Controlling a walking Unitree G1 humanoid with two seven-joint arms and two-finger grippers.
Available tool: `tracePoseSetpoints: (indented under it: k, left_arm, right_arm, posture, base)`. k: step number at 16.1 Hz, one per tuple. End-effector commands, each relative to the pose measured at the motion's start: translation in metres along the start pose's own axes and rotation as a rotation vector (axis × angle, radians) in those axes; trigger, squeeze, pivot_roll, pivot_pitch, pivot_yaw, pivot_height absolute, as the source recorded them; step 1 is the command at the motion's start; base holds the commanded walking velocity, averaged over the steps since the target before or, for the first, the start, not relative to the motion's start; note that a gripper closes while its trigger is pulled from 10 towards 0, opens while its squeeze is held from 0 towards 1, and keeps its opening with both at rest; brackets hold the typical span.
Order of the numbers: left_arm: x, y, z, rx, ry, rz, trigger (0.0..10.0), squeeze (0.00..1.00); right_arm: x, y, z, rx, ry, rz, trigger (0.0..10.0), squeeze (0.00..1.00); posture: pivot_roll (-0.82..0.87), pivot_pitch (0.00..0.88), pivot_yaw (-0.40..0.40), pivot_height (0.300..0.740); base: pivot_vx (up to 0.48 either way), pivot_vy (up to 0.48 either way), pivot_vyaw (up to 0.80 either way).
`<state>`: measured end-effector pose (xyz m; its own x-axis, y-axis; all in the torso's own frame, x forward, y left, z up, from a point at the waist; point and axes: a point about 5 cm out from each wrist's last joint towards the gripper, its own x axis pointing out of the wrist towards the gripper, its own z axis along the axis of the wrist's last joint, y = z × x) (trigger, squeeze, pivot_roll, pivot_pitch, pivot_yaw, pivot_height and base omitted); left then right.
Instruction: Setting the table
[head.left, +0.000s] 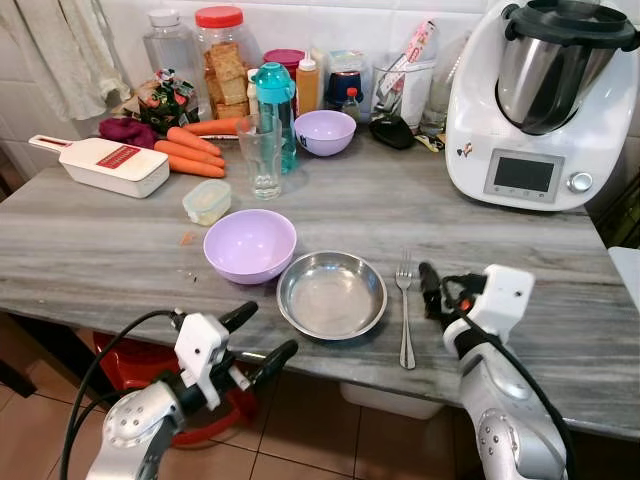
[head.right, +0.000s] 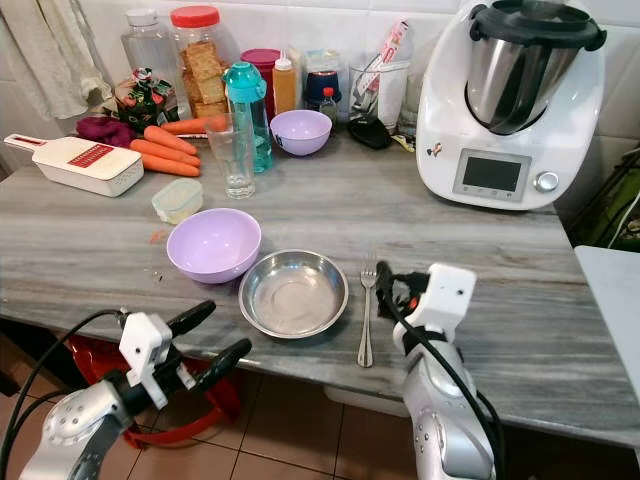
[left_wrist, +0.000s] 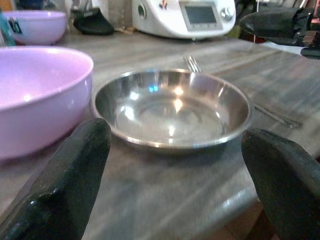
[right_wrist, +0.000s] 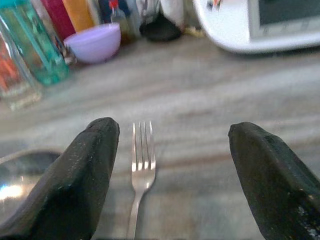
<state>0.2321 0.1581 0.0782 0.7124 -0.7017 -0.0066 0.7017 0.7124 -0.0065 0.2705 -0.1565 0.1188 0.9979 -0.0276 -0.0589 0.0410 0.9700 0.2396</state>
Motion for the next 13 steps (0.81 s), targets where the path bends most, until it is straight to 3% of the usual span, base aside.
tracePoseSetpoints:
  k: [1,2,5,13]
  left_arm:
    - [0.0004,0.0030,0.0011,0.008,-0.004,0.014,10.0,0.00]
    - [0.0012,0.0027,0.0014,0.008,-0.008,0.015,10.0,0.00]
    - [0.0032,0.0023,0.0031,0.009,-0.016,0.019,10.0,0.00]
    - [0.0032,0.0023,0.0031,0.009,-0.016,0.019,10.0,0.00]
  right_arm:
    - [-0.0025,-0.0006,0.0074,-0.014,-0.043,-0.001,10.0,0.04]
    - [-0.0048,-0.0018,0.0093,-0.002,-0.058,-0.007,10.0,0.00]
    - [-0.0101,-0.0036,0.0079,-0.048,-0.042,0.003,10.0,0.00]
    - [-0.0101,-0.0036,0.0079,-0.048,-0.042,0.003,10.0,0.00]
  posture:
    - [-0.01,0.000,0.024,0.740]
    - [-0.01,0.000,0.023,0.740]
    - [-0.01,0.000,0.021,0.740]
    - [-0.01,0.000,0.021,0.740]
  base:
    - [0.000,0.000,0.00]
    - [0.000,0.000,0.00]
    - [0.000,0.000,0.00]
    - [0.000,0.000,0.00]
